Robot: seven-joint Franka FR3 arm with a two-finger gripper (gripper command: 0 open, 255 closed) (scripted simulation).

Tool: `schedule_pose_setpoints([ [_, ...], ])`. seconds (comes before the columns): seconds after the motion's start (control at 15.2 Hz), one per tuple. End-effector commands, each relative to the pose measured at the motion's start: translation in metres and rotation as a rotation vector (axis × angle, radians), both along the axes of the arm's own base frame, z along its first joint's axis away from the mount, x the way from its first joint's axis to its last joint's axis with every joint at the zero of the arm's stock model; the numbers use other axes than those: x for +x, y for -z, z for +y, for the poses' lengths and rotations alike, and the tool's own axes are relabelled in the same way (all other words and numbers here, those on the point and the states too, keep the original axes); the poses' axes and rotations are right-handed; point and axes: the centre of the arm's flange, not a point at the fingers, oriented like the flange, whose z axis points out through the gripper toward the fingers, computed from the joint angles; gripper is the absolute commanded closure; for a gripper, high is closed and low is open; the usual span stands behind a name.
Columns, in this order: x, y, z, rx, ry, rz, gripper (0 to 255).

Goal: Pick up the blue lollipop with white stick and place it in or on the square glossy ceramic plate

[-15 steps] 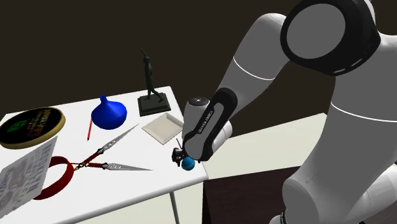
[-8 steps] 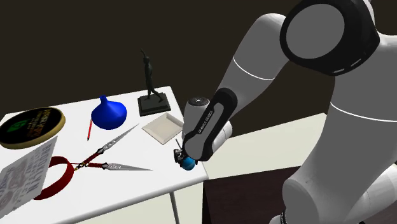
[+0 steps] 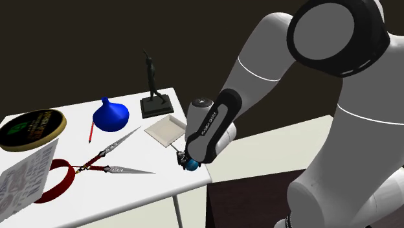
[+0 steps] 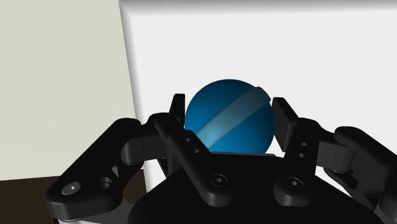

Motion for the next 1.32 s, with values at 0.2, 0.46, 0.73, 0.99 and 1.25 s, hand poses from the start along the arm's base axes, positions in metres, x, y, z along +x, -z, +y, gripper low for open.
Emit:
schedule_pose_setpoints([
  [0.2,0.000,-0.023,0.000,-0.002,0.001,0.003,255],
  [0.46,0.000,-0.044,0.000,-0.002,0.001,0.003,255],
  [0.73,0.000,-0.065,0.000,-0.002,0.001,0.003,255],
  [0.99,0.000,-0.086,0.000,-0.002,0.001,0.003,255],
  [1.25,0.037,-0.084,0.013,-0.002,0.001,0.003,255],
])
